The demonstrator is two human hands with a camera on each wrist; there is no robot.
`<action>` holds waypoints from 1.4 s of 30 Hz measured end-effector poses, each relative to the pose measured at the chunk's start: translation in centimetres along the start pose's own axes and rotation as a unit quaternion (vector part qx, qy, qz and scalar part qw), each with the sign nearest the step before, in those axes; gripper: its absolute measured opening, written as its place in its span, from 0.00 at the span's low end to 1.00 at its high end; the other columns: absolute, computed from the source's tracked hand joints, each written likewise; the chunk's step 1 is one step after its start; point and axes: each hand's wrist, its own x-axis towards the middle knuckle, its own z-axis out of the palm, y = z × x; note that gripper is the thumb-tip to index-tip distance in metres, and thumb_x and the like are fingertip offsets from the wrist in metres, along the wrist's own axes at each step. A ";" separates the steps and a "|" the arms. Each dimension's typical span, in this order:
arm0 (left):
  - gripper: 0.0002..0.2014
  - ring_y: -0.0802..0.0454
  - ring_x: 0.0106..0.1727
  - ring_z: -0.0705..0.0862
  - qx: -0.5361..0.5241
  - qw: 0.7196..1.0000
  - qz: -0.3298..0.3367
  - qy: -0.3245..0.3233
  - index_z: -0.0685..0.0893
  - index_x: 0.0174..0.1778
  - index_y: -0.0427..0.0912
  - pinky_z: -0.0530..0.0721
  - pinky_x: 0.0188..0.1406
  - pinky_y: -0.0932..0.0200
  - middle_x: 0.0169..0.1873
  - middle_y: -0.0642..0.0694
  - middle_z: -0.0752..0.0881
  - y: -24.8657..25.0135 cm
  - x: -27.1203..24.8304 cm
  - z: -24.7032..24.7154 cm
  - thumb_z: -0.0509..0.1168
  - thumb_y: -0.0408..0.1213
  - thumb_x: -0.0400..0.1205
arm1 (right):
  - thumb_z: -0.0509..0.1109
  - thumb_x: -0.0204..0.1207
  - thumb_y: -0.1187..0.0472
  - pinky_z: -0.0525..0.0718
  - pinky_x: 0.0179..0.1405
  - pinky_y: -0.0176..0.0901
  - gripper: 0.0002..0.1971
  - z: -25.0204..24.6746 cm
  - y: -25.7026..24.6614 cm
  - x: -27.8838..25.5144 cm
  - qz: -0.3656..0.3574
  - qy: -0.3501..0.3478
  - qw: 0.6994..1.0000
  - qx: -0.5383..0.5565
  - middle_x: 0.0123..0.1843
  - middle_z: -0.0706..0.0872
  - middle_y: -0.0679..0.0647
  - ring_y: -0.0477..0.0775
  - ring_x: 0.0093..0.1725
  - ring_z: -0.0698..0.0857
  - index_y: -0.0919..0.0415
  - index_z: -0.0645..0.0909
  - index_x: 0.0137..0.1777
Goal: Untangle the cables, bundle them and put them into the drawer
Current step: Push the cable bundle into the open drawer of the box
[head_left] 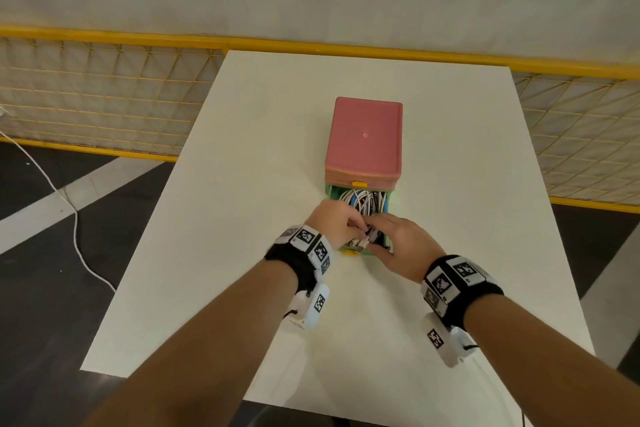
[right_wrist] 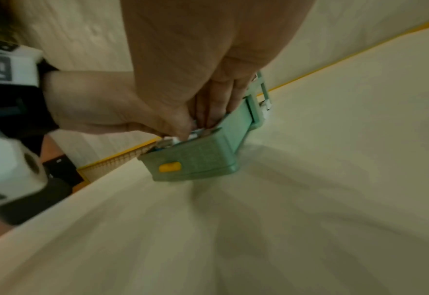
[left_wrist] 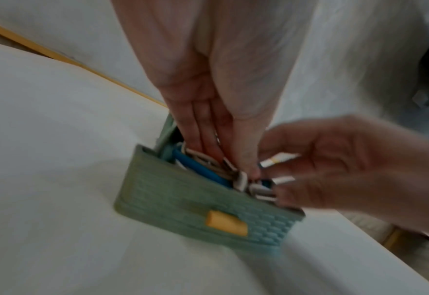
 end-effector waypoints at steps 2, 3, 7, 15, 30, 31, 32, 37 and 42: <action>0.12 0.55 0.49 0.88 -0.034 0.999 0.004 -0.034 0.92 0.51 0.41 0.83 0.56 0.63 0.47 0.46 0.92 -0.5 -0.5 -0.7 0.78 0.32 0.72 | 0.71 0.76 0.56 0.83 0.56 0.49 0.17 0.1 0.7 -0.7 -0.016 -0.002 1.000 -0.023 0.63 0.84 0.50 0.54 0.55 0.85 0.55 0.80 0.64; 0.14 0.55 0.51 0.87 -0.041 0.998 0.005 -0.054 0.91 0.52 0.41 0.83 0.57 0.64 0.49 0.46 0.91 -0.8 -0.7 -0.9 0.78 0.30 0.70 | 0.71 0.76 0.54 0.84 0.55 0.50 0.14 0.2 0.9 -0.8 -0.026 0.006 0.999 -0.044 0.64 0.84 0.49 0.54 0.55 0.86 0.55 0.83 0.60; 0.15 0.51 0.54 0.88 0.001 0.998 0.027 -0.052 0.91 0.55 0.40 0.82 0.62 0.60 0.51 0.44 0.91 -1.0 -0.7 -0.7 0.72 0.24 0.74 | 0.66 0.77 0.47 0.74 0.60 0.48 0.12 0.1 1.1 -0.2 -0.027 0.011 0.993 -0.115 0.61 0.85 0.44 0.50 0.54 0.86 0.51 0.87 0.50; 0.02 0.50 0.40 0.76 0.086 0.993 0.048 -0.062 0.84 0.44 0.36 0.71 0.35 0.70 0.39 0.48 0.76 -0.4 0.4 0.9 0.70 0.30 0.80 | 0.74 0.69 0.49 0.78 0.59 0.59 0.07 -1.2 1.8 0.1 -0.063 0.015 0.988 -0.142 0.51 0.86 0.40 0.45 0.47 0.86 0.47 0.88 0.45; 0.11 0.45 0.45 0.83 0.059 0.993 0.071 -0.067 0.93 0.52 0.42 0.80 0.50 0.53 0.46 0.41 0.84 -1.3 0.6 -0.6 0.71 0.29 0.75 | 0.73 0.73 0.54 0.76 0.46 0.50 0.04 -1.5 0.8 1.0 -0.106 0.011 0.976 -0.188 0.40 0.85 0.41 0.46 0.36 0.84 0.47 0.81 0.45; 0.10 0.47 0.44 0.83 0.046 0.995 0.069 -0.060 0.93 0.51 0.43 0.81 0.50 0.54 0.44 0.43 0.83 -1.4 0.5 -0.6 0.72 0.31 0.75 | 0.73 0.73 0.55 0.76 0.46 0.49 0.04 -1.4 0.8 1.2 -0.105 0.008 0.975 -0.198 0.40 0.85 0.41 0.47 0.36 0.84 0.49 0.81 0.45; 0.10 0.50 0.43 0.82 0.037 0.996 0.064 -0.056 0.93 0.51 0.44 0.80 0.50 0.56 0.43 0.46 0.82 -1.3 0.4 -0.7 0.74 0.34 0.75 | 0.73 0.72 0.56 0.76 0.46 0.49 0.04 -1.3 0.8 1.4 -0.099 0.007 0.973 -0.206 0.40 0.85 0.42 0.48 0.36 0.85 0.50 0.81 0.44; 0.08 0.48 0.44 0.83 0.046 0.998 0.025 -0.027 0.93 0.44 0.44 0.83 0.49 0.51 0.40 0.52 0.78 -0.5 0.3 0.0 0.79 0.36 0.70 | 0.80 0.61 0.62 0.78 0.39 0.50 0.10 -0.8 0.1 1.9 -0.066 0.003 0.969 -0.238 0.34 0.81 0.45 0.51 0.34 0.84 0.50 0.81 0.35; 0.07 0.49 0.50 0.81 0.103 0.994 0.035 -0.013 0.91 0.51 0.43 0.71 0.40 0.66 0.47 0.51 0.77 -0.5 0.4 1.7 0.73 0.36 0.78 | 0.70 0.74 0.58 0.70 0.62 0.50 0.06 -2.2 1.0 1.8 -0.079 -0.109 0.976 -0.169 0.50 0.83 0.46 0.49 0.53 0.81 0.49 0.88 0.45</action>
